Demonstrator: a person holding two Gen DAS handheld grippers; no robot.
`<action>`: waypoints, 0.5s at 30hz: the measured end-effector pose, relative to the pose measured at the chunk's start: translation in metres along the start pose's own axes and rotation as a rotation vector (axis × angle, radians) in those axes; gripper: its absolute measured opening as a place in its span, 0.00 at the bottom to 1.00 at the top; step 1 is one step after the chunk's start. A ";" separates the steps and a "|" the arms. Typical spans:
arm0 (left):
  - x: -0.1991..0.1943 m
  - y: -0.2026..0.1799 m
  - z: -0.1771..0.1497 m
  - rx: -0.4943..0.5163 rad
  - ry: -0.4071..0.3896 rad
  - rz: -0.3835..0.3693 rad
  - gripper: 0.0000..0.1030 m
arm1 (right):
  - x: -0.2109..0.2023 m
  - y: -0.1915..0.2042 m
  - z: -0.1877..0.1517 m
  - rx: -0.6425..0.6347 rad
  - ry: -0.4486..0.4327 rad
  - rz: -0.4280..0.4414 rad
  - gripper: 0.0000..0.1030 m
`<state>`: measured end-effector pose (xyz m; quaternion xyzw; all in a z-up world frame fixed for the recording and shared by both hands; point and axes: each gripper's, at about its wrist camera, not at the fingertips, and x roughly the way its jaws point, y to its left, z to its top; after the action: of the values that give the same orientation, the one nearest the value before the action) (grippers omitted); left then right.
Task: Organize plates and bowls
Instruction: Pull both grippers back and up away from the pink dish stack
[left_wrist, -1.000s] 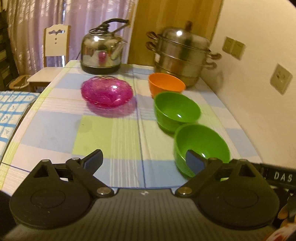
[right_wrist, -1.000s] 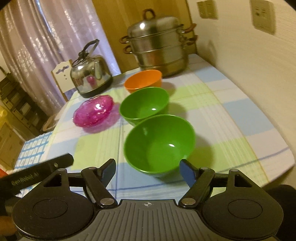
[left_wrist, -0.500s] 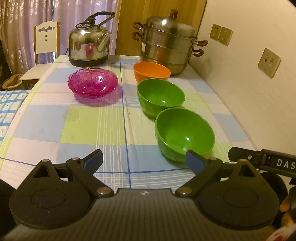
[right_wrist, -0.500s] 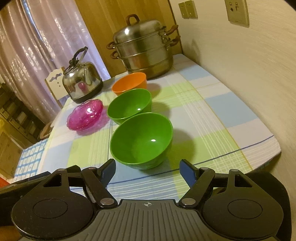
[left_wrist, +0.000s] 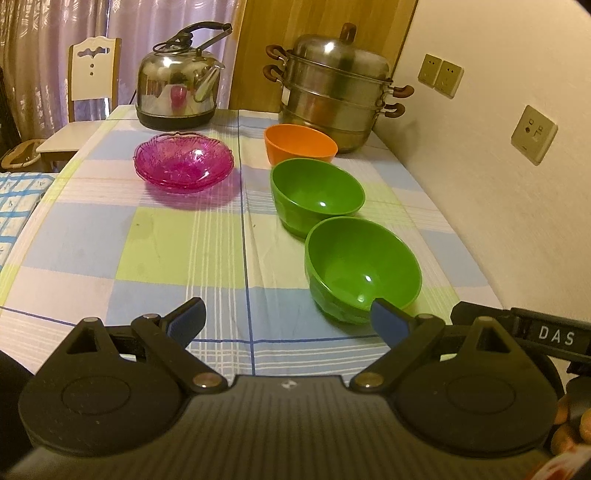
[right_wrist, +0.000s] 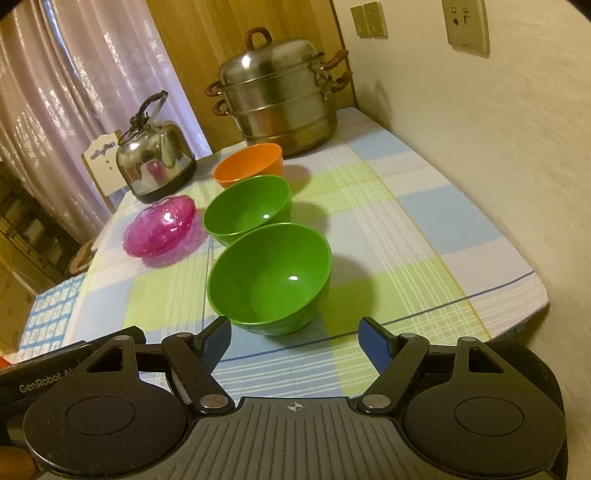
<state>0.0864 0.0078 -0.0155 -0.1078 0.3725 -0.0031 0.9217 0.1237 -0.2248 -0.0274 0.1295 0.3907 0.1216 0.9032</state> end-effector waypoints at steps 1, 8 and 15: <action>0.000 0.000 0.000 0.001 0.001 0.001 0.92 | 0.000 0.000 0.000 -0.001 -0.001 0.001 0.73; 0.000 -0.001 -0.001 0.003 0.003 -0.001 0.92 | 0.001 -0.002 0.000 0.006 0.004 -0.004 0.73; 0.002 -0.004 -0.001 0.005 0.010 -0.005 0.92 | 0.001 -0.004 0.000 0.011 0.005 -0.001 0.73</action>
<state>0.0874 0.0039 -0.0167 -0.1065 0.3766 -0.0070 0.9202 0.1247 -0.2280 -0.0288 0.1340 0.3938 0.1193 0.9015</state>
